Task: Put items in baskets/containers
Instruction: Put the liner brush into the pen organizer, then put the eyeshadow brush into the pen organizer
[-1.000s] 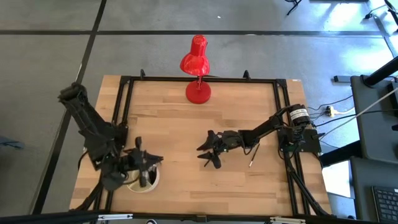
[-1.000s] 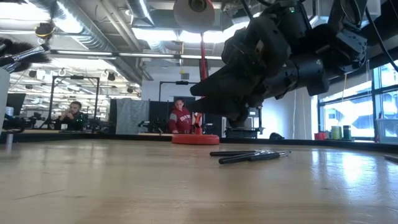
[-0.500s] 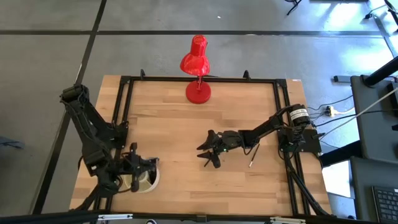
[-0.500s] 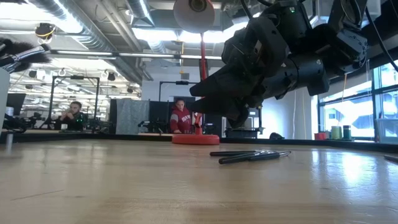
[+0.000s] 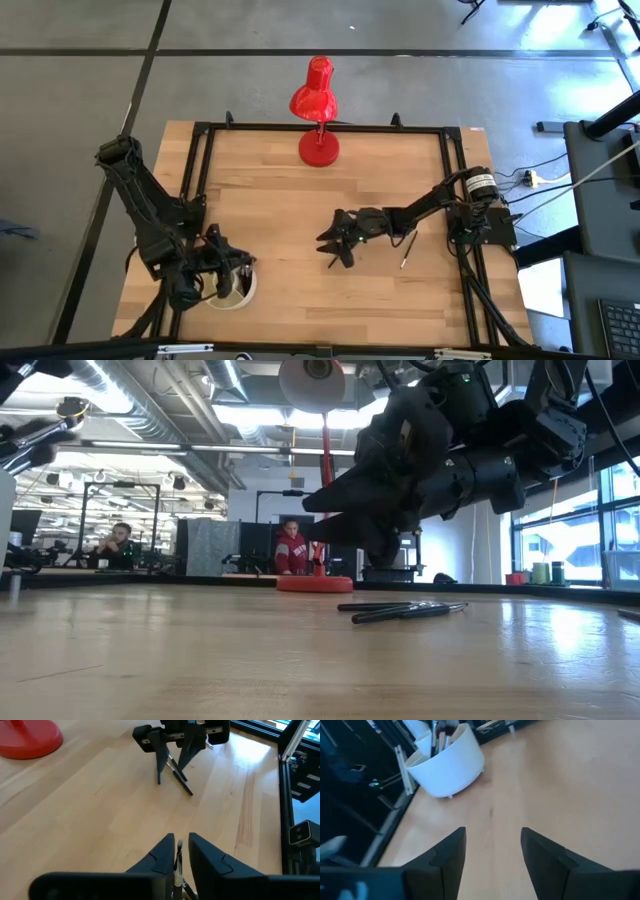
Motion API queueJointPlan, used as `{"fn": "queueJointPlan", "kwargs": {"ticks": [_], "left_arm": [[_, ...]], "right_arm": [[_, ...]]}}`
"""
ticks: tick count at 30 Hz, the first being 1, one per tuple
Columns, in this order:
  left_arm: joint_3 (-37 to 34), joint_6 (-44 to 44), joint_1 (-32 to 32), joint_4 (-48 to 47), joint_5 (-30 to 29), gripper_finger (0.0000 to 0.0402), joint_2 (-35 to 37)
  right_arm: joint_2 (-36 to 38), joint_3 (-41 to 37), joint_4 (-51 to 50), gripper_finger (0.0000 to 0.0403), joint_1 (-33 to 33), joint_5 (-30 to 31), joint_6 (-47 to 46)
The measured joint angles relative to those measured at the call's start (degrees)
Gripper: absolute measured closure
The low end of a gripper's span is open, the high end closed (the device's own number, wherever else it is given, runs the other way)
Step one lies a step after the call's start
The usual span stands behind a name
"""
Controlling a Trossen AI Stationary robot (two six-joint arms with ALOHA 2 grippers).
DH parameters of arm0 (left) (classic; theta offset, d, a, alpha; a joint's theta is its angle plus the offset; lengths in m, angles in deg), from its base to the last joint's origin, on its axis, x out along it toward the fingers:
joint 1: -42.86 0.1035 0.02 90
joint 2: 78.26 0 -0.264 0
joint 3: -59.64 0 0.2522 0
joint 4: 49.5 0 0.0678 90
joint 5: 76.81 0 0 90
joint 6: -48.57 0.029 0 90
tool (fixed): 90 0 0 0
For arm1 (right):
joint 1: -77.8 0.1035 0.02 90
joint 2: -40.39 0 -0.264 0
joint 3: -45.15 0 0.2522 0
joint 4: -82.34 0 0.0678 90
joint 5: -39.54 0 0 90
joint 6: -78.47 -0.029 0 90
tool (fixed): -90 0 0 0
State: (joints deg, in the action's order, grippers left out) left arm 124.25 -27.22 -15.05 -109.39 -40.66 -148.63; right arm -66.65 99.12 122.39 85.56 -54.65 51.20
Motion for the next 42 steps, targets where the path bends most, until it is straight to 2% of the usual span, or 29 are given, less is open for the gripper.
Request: {"fn": "queueJointPlan", "kwargs": {"ticks": [3,6,13,18,22,27,33,38,42], "left_arm": [[0.0,-0.1,0.0,0.0,0.0,0.0331,0.0],[0.0,-1.3,0.0,0.0,0.0,0.031,0.0],[0.0,-5.1,0.0,-1.0,2.3,0.0251,0.0],[0.0,-9.8,0.0,-3.0,5.6,0.0226,0.0],[0.0,-13.2,0.1,-4.7,7.5,0.0224,0.0],[0.0,-18.7,1.0,-5.1,10.0,0.0232,0.0],[0.0,-17.9,1.9,-5.0,11.9,0.024,0.1],[1.1,-17.1,2.2,-5.1,8.6,0.0239,0.1],[3.1,-11.3,2.4,-4.9,3.5,0.0239,0.1]], "right_arm": [[0.3,0.0,-1.7,0.0215,-0.8,-3.8,-2.8],[2.5,0.0,-8.0,0.0215,-1.4,-3.9,-2.4],[12.3,0.1,-30.5,0.0215,-1.6,5.9,3.7],[20.1,0.1,-44.8,0.0215,-1.0,11.5,5.2],[25.3,0.1,-50.9,0.0215,0.1,14.1,5.3],[28.7,0.1,-52.9,0.0215,1.3,14.1,5.2],[29.3,0.1,-55.0,0.0215,1.7,13.2,5.8],[29.2,0.1,-65.9,0.0215,1.9,11.7,12.8],[29.2,0.1,-75.2,0.0215,1.9,10.5,11.8]]}}
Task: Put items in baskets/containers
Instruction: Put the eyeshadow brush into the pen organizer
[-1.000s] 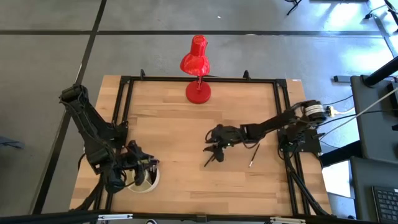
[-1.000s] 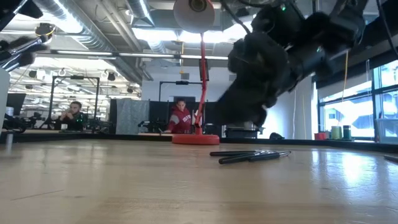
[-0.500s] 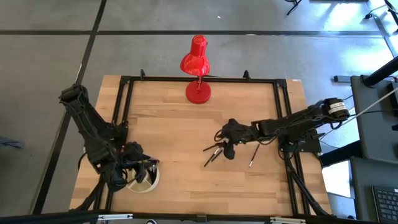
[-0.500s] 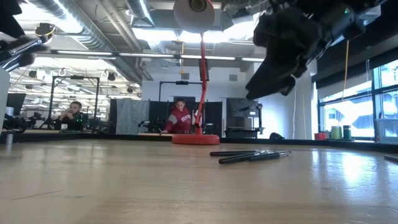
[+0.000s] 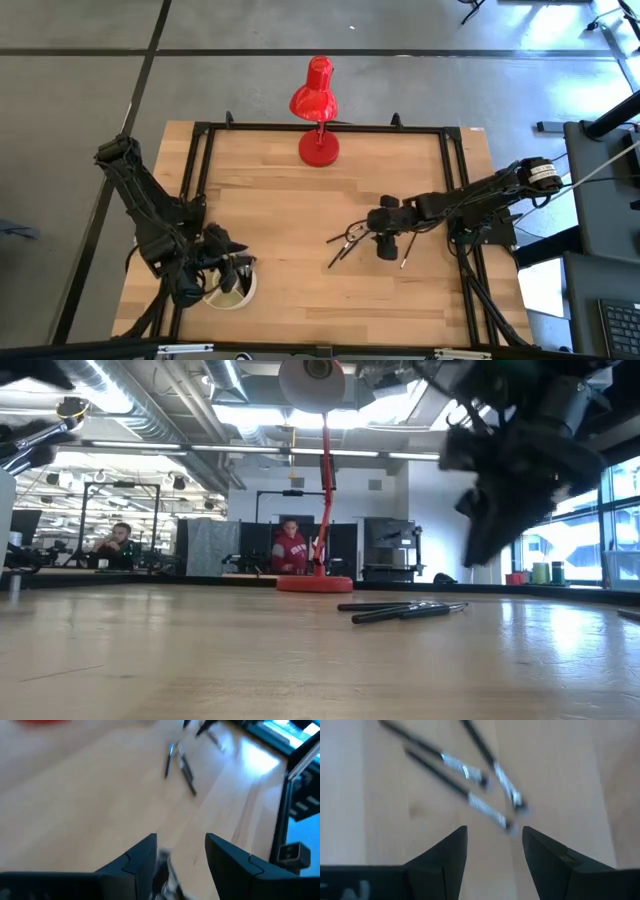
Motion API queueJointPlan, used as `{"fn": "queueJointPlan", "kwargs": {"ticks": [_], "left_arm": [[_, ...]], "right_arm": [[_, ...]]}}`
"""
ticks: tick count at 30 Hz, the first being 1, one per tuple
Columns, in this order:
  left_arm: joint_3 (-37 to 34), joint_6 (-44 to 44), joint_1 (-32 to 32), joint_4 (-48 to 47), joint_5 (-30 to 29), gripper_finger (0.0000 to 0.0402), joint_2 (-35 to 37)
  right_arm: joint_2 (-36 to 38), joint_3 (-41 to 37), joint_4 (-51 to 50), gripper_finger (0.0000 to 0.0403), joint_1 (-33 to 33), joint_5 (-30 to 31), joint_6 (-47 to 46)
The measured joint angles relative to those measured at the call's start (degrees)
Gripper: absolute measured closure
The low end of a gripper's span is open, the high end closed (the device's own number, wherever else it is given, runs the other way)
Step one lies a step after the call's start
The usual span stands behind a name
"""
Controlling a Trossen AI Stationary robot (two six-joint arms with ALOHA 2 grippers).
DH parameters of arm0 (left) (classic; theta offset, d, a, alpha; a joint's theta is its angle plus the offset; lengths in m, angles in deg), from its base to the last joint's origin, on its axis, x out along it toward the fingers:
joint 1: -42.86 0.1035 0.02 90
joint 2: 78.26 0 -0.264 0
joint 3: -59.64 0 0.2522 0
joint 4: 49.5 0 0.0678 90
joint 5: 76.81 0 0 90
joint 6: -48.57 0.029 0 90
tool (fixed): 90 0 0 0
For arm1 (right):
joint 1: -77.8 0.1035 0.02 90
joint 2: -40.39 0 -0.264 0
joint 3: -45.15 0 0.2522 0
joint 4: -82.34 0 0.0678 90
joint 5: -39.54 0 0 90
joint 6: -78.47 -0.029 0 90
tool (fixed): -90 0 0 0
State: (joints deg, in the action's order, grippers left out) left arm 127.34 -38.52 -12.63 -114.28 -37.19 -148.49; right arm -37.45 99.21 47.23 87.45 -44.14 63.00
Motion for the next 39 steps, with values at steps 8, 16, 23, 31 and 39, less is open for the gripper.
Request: {"fn": "queueJointPlan", "kwargs": {"ticks": [8,16,23,31,39], "left_arm": [[2.2,13.2,3.6,0.9,-12.7,0.0239,0.0],[1.0,25.5,10.7,8.9,-12.7,0.025,-5.1],[1.0,39.9,16.2,18.8,-11.0,0.0251,-11.4],[1.0,50.9,20.8,28.7,-4.6,0.0253,-14.7],[1.0,51.9,21.6,29.6,-0.9,0.0254,-14.8]], "right_arm": [[0.0,0.0,-16.3,0.0215,0.7,-5.8,-6.4],[0.0,0.0,-22.5,0.0215,7.0,-13.5,-3.8],[0.0,0.0,-22.2,0.0215,15.5,-8.3,6.5],[-1.8,0.0,-17.8,0.0215,18.1,-2.8,10.5],[-6.9,0.1,-16.1,0.0263,19.0,-6.4,11.8]]}}
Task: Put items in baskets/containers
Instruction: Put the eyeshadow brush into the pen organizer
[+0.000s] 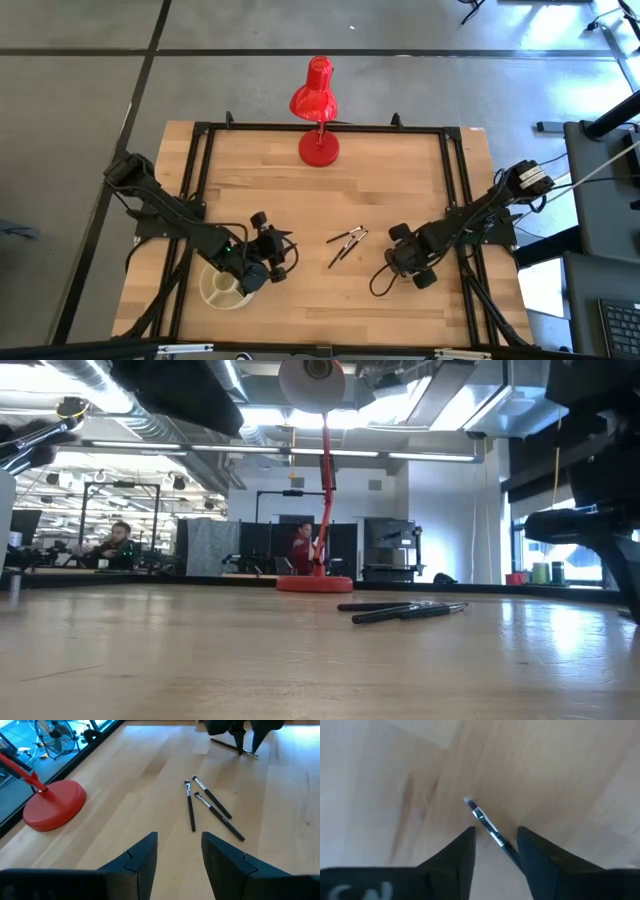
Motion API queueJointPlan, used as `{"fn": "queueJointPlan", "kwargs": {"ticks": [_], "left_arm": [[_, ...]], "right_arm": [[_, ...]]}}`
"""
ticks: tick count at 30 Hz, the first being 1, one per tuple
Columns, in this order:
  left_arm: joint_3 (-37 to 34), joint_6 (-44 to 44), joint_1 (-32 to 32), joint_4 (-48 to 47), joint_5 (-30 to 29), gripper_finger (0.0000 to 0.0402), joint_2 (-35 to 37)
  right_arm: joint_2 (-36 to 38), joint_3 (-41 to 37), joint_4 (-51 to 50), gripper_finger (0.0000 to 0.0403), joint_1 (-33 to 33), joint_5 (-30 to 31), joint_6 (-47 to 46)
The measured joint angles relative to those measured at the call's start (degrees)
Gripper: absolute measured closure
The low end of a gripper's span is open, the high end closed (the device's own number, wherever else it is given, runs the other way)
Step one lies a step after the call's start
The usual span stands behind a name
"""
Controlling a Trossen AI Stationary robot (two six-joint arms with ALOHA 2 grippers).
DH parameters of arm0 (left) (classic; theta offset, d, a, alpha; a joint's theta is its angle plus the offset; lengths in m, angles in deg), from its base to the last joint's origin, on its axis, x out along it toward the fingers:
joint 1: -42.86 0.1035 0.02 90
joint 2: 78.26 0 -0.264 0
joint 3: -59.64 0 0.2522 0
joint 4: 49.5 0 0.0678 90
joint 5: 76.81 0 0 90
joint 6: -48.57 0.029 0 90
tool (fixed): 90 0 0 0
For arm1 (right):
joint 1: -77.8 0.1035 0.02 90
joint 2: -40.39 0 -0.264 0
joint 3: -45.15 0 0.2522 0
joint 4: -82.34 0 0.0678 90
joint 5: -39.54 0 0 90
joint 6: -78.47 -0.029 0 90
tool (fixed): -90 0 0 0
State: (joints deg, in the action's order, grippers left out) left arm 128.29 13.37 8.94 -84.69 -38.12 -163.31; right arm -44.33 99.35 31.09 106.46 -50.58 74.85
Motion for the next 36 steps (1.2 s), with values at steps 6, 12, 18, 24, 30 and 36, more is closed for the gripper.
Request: {"fn": "queueJointPlan", "kwargs": {"ticks": [6,12,18,24,30,36], "left_arm": [[0.0,0.0,-0.1,0.3,0.0,0.0254,0.0],[0.0,0.0,-0.1,0.5,0.4,0.0254,0.0],[0.0,-0.1,-0.1,0.5,0.4,0.0254,0.0],[0.0,-1.6,-0.1,0.5,2.1,0.0254,0.0],[0.0,-2.5,-0.1,0.5,3.5,0.0254,0.0],[0.0,-3.0,-0.1,0.5,3.6,0.0254,0.0]], "right_arm": [[-0.8,-0.1,1.6,0.0301,0.1,-0.7,-0.4],[-0.7,-0.2,2.2,0.0297,0.8,-0.5,-0.9],[-0.8,-0.2,3.5,0.0282,1.0,-0.9,-1.0],[-0.8,-0.2,5.4,0.0281,3.5,-0.1,-2.2],[-0.8,-0.2,6.6,0.0285,4.6,0.6,-2.1],[-0.8,-0.3,6.6,0.0371,4.7,1.4,-3.3]]}}
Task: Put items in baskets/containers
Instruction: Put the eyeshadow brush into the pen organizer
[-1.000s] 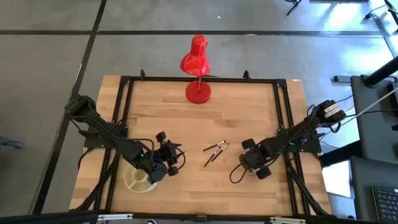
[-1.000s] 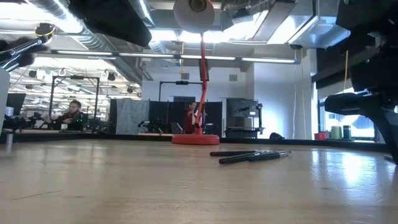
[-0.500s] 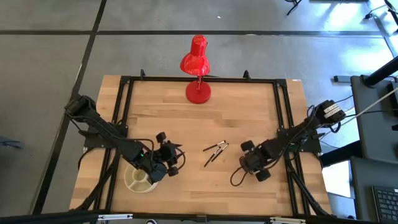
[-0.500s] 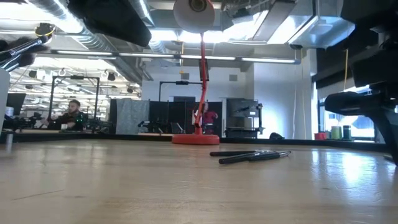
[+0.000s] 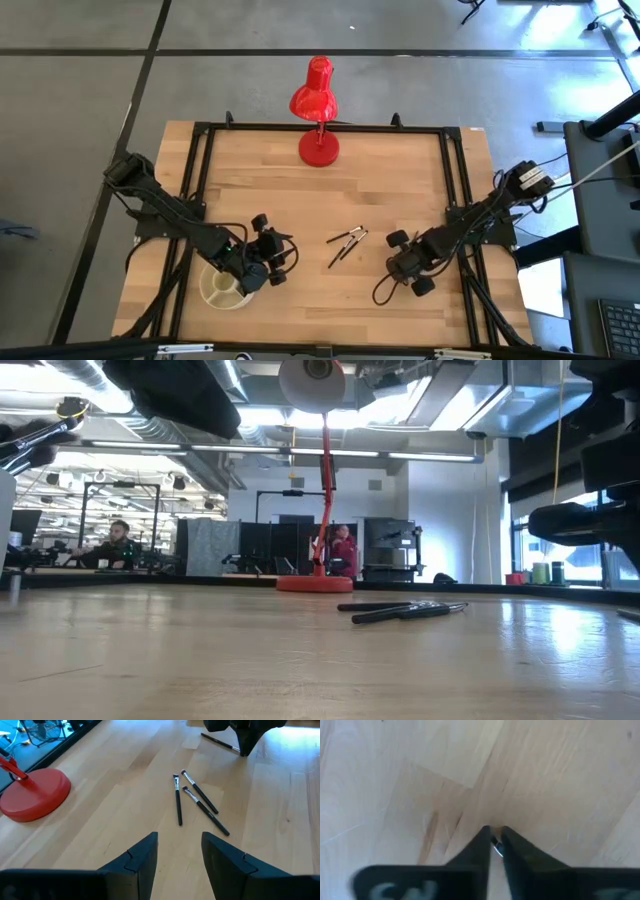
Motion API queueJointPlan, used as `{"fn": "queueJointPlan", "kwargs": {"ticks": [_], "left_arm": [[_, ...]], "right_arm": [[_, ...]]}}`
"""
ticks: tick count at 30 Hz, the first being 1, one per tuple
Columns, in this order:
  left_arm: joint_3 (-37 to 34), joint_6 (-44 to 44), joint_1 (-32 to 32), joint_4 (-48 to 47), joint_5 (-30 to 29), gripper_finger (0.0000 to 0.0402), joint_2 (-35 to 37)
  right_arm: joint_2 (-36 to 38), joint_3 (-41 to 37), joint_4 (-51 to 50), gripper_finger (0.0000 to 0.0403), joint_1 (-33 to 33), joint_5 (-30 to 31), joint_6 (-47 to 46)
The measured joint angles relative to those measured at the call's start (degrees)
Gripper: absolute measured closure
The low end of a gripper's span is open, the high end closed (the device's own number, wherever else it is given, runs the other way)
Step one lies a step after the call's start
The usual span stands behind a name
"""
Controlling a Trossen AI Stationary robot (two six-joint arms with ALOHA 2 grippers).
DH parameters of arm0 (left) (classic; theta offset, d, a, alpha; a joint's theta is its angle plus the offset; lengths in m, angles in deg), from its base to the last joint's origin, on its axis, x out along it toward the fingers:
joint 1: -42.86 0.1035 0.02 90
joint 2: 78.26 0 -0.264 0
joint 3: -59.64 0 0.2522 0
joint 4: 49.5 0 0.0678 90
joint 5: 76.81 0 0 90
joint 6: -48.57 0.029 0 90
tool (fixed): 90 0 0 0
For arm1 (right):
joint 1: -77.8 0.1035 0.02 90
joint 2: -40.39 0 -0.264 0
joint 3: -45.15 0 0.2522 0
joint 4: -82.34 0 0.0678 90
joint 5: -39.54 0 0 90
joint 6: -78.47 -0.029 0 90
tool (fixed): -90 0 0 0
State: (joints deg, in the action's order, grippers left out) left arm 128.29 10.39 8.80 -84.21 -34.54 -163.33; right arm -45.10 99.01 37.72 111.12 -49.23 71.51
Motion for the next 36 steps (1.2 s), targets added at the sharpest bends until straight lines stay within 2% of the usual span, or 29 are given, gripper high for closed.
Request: {"fn": "queueJointPlan", "kwargs": {"ticks": [2,8,13,16,19,21,28,31,34,36], "left_arm": [[0.0,-0.1,0.0,0.0,0.0,0.0254,0.0],[0.0,-0.1,0.0,0.0,0.1,0.0254,0.0],[0.0,-1.2,0.1,0.4,0.0,0.0254,0.0],[0.0,-3.0,0.6,2.8,0.5,0.0254,-0.4],[0.0,-0.8,0.6,6.0,1.6,0.0254,-1.8],[0.0,1.3,0.3,8.0,2.1,0.0254,-3.4],[0.0,7.3,-1.2,15.0,3.7,0.0247,-8.8],[0.0,7.5,-1.7,18.8,2.7,0.0239,-9.5],[0.0,8.1,-1.7,21.3,2.1,0.0229,-9.6],[0.0,9.6,-2.0,23.6,2.1,0.0222,-9.6]], "right_arm": [[0.0,0.0,-0.1,0.0393,0.0,1.0,0.1],[0.1,0.6,0.5,0.0399,0.1,6.2,-2.6],[0.0,5.1,5.8,0.04,-0.3,18.6,-3.7],[0.0,7.4,10.9,0.0401,-0.8,22.7,-2.3],[0.0,8.6,18.3,0.0401,-1.8,24.5,-0.5],[0.0,8.5,25.2,0.0401,-2.7,23.3,0.6],[0.0,8.2,46.1,0.0402,-7.4,13.7,5.0],[0.1,8.2,55.2,0.0402,-10.1,7.9,5.9],[0.1,8.2,60.0,0.0402,-12.7,2.5,4.9],[0.1,8.2,60.6,0.0402,-13.9,1.6,3.7]]}}
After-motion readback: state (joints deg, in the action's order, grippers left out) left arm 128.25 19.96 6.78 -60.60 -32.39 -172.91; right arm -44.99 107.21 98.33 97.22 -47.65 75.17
